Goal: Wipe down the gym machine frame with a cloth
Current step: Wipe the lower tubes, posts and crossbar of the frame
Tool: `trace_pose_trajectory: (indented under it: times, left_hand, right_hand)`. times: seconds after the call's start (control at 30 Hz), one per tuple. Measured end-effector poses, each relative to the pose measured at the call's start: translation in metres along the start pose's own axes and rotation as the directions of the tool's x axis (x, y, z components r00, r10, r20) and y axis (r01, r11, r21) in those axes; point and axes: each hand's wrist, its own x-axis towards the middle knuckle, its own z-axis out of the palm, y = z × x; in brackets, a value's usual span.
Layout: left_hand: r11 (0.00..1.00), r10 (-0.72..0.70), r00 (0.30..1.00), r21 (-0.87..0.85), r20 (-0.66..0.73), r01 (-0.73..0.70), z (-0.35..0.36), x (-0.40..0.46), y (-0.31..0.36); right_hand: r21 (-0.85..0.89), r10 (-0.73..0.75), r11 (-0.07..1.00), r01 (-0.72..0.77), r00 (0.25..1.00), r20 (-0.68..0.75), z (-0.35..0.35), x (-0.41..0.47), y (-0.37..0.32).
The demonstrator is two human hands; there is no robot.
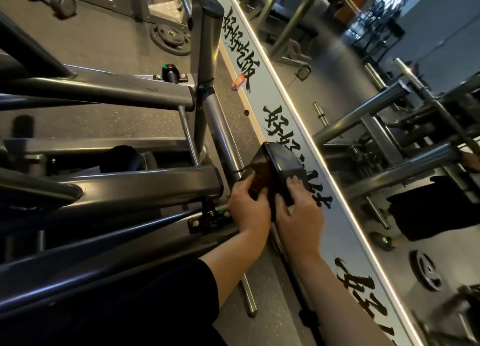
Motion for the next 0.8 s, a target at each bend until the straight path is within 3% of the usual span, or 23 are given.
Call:
trace_pose_trajectory:
  times: [0.23, 0.4, 0.7, 0.8]
  left_hand:
    - [0.985, -0.136, 0.991, 0.102, -0.003, 0.136, 0.002, 0.036, -0.002]
    - [0.994, -0.103, 0.994, 0.037, 0.039, 0.101, -0.002, 0.002, -0.015]
    - [0.991, -0.049, 0.999, 0.125, -0.002, 0.048, 0.007, 0.073, 0.004]
    - [0.982, -0.140, 0.990, 0.135, 0.026, 0.135, 0.005, 0.060, -0.018]
  right_hand:
    - [-0.030, 0.037, 0.999, -0.039, 0.999, -0.036, 0.004, 0.000, -0.004]
    - [-0.025, 0.035, 0.999, -0.036, 0.998, -0.052, 0.009, -0.003, -0.003]
    - [-0.076, 0.000, 0.997, -0.007, 0.996, -0.085, 0.011, -0.004, 0.000]
    - [-0.082, 0.008, 0.997, -0.015, 0.996, -0.086, 0.012, -0.005, -0.002]
